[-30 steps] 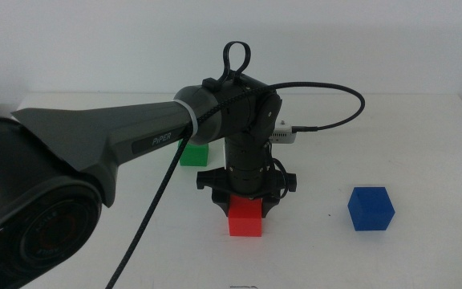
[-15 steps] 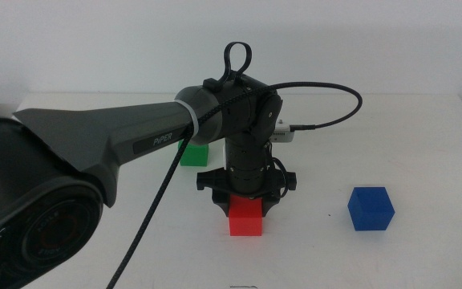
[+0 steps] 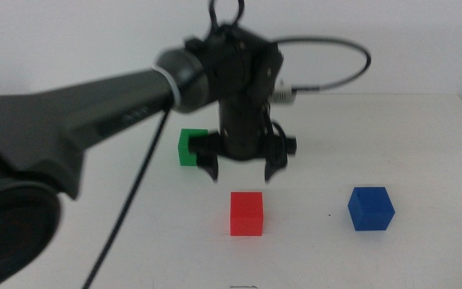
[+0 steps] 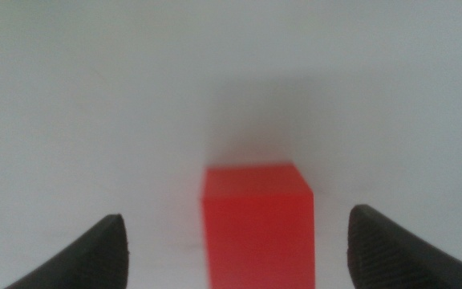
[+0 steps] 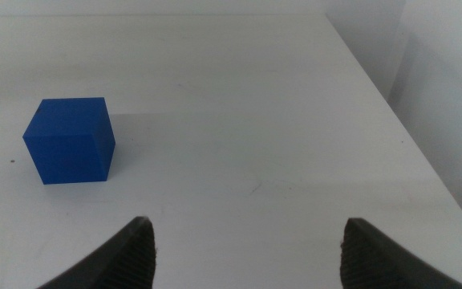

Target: Stack red cubes first, then green, then blue cubes in a specific spot.

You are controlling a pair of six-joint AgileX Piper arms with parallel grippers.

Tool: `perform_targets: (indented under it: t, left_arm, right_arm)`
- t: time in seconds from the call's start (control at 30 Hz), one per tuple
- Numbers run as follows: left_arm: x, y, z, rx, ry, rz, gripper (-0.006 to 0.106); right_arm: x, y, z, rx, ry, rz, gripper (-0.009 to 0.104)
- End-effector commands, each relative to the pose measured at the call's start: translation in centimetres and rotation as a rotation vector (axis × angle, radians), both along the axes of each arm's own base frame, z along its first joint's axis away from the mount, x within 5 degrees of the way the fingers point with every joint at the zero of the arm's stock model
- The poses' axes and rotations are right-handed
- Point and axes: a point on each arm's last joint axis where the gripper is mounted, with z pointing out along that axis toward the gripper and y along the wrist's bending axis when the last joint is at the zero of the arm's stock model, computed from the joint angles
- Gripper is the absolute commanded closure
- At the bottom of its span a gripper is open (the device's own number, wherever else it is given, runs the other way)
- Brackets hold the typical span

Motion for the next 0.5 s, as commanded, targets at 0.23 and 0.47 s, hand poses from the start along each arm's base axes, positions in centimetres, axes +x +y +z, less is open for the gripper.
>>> perform_targets:
  t: [0.23,0.47]
  left_arm:
    - [1.5,5.9,7.9,-0.029,-0.156,-0.027,0.009]
    - [5.8,9.9,6.0,-0.122,-0.173,-0.003,0.009]
  right_arm:
    - [0.0,0.0,1.2,-0.03,-0.106,0.008,0.036]
    - [0.0,0.0,1.2,-0.03,-0.106,0.008,0.036]
